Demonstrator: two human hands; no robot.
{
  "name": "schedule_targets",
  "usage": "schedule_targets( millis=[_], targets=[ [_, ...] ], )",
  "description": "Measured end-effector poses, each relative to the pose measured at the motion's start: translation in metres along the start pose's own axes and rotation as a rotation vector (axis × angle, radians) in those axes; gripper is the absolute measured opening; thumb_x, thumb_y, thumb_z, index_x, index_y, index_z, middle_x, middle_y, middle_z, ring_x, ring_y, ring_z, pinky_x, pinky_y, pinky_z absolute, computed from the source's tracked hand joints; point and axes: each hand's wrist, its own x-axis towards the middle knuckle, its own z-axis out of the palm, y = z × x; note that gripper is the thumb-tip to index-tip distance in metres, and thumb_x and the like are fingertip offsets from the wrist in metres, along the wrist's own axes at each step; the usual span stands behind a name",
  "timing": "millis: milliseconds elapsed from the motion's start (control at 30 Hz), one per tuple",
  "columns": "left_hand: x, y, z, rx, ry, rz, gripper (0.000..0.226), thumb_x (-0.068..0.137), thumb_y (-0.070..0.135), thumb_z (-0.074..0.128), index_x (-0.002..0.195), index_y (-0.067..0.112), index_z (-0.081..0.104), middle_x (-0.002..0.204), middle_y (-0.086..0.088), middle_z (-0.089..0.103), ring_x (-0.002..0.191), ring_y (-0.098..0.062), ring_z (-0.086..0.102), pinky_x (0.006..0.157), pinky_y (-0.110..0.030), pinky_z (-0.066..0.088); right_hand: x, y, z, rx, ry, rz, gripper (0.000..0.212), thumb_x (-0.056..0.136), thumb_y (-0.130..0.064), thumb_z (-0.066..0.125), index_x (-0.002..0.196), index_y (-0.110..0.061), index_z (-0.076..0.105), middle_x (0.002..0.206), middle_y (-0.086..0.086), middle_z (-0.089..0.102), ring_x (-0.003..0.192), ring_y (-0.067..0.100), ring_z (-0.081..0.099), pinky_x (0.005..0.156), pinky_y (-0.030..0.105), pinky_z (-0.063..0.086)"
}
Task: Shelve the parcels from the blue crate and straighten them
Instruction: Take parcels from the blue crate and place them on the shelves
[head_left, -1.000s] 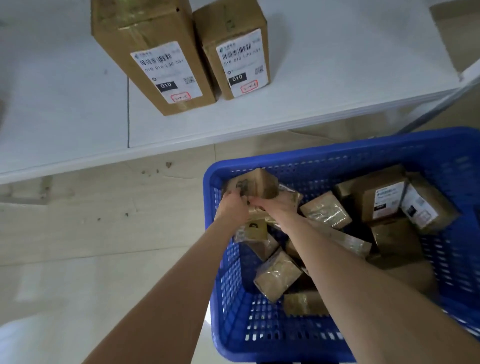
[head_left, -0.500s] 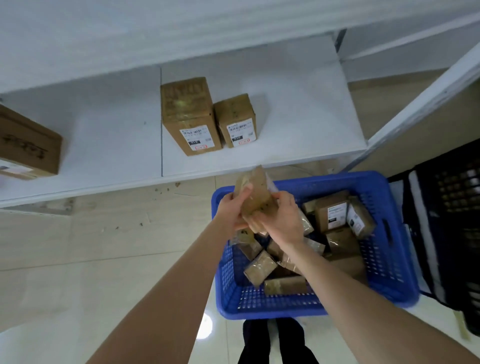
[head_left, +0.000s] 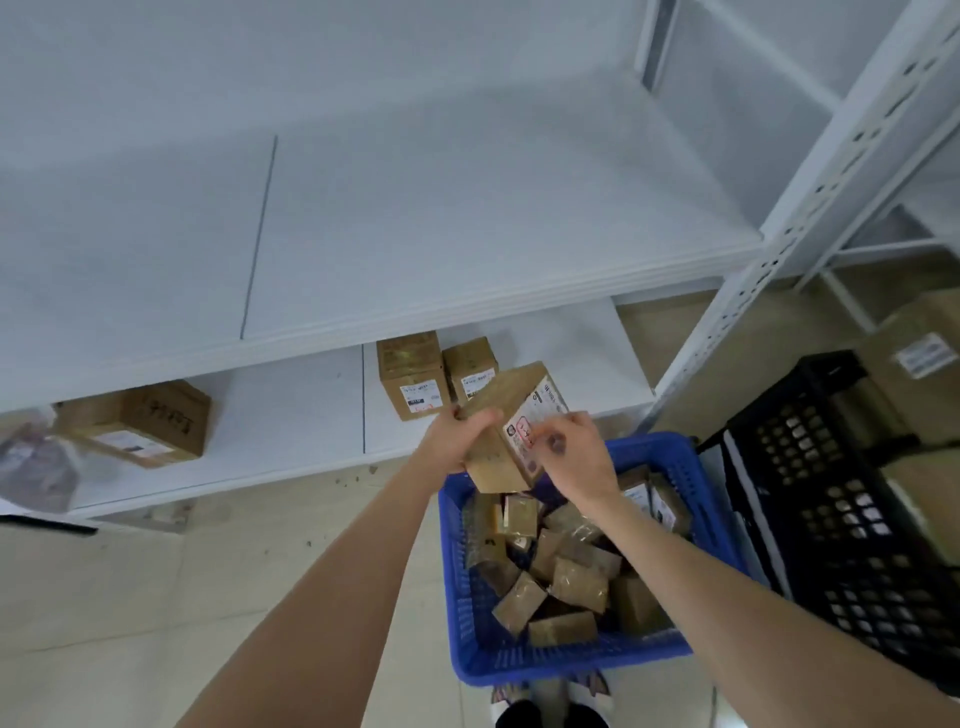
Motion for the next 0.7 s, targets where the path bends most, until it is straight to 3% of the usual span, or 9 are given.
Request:
schedule_targets(
  millis=[67, 167, 267, 400, 567, 700],
  targets=[
    [-0.015, 0.02, -0.012, 0.02, -0.02, 0.039, 0.038, 0.09, 0.04, 0.057, 0.117, 0.014, 0.055, 0.096, -0.002, 0.059, 0.088, -0.018, 0.057, 0.077, -0.035, 0.053, 0.0, -0.01, -0.027, 0.055, 0.12, 0.12, 0.026, 0.087, -0.037, 0.066, 0.109, -0.026, 0.06, 0.12, -0.001, 0.045, 0.089, 0.007, 0.054, 0.081, 0.026, 0.046],
    [-0.035, 0.052, -0.029, 0.048, -0.039, 0.113, 0.026, 0.092, 0.039, 0.051, 0.103, 0.017, 0.061, 0.09, 0.0, 0.063, 0.083, -0.016, 0.059, 0.081, -0.035, 0.052, 0.004, -0.026, -0.064, 0.233, 0.137, 0.216, 0.06, 0.084, -0.047, 0.069, 0.134, -0.022, 0.047, 0.136, 0.005, 0.041, 0.114, 0.019, 0.048, 0.097, 0.036, 0.039],
    [-0.055, 0.08, -0.041, 0.127, -0.077, 0.18, 0.028, 0.094, 0.041, 0.047, 0.1, 0.019, 0.061, 0.087, 0.002, 0.063, 0.084, -0.016, 0.058, 0.072, -0.029, 0.048, 0.005, -0.043, -0.086, 0.473, 0.033, 0.258, 0.077, 0.085, -0.054, 0.063, 0.147, -0.02, 0.032, 0.147, 0.006, 0.042, 0.134, 0.026, 0.039, 0.11, 0.045, 0.029],
    [-0.088, 0.111, -0.039, 0.052, 0.002, 0.249, 0.027, 0.095, 0.038, 0.045, 0.087, 0.02, 0.063, 0.078, 0.0, 0.062, 0.072, -0.015, 0.057, 0.07, -0.028, 0.05, -0.002, -0.061, -0.107, 0.724, -0.225, 0.375, 0.1, 0.062, -0.071, 0.067, 0.144, -0.024, 0.036, 0.144, 0.007, 0.045, 0.127, 0.039, 0.046, 0.105, 0.057, 0.036],
    [-0.12, 0.13, -0.034, -0.063, 0.1, 0.276, 0.028, 0.094, 0.041, 0.042, 0.083, 0.02, 0.058, 0.079, 0.0, 0.056, 0.076, -0.018, 0.052, 0.078, -0.033, 0.045, -0.016, -0.079, -0.133, 1.083, -0.42, 0.352, 0.068, 0.071, -0.041, 0.076, 0.128, -0.017, 0.049, 0.121, 0.022, 0.061, 0.105, 0.042, 0.064, 0.093, 0.051, 0.052],
    [-0.143, 0.142, -0.026, -0.086, 0.092, 0.289, 0.023, 0.094, 0.037, 0.046, 0.088, 0.02, 0.061, 0.088, -0.004, 0.056, 0.082, -0.018, 0.056, 0.074, -0.031, 0.053, -0.019, -0.091, -0.16, 1.132, -0.322, 0.284, 0.046, 0.078, -0.036, 0.075, 0.113, -0.013, 0.056, 0.115, 0.018, 0.063, 0.107, 0.034, 0.062, 0.094, 0.042, 0.052]
  ],
)
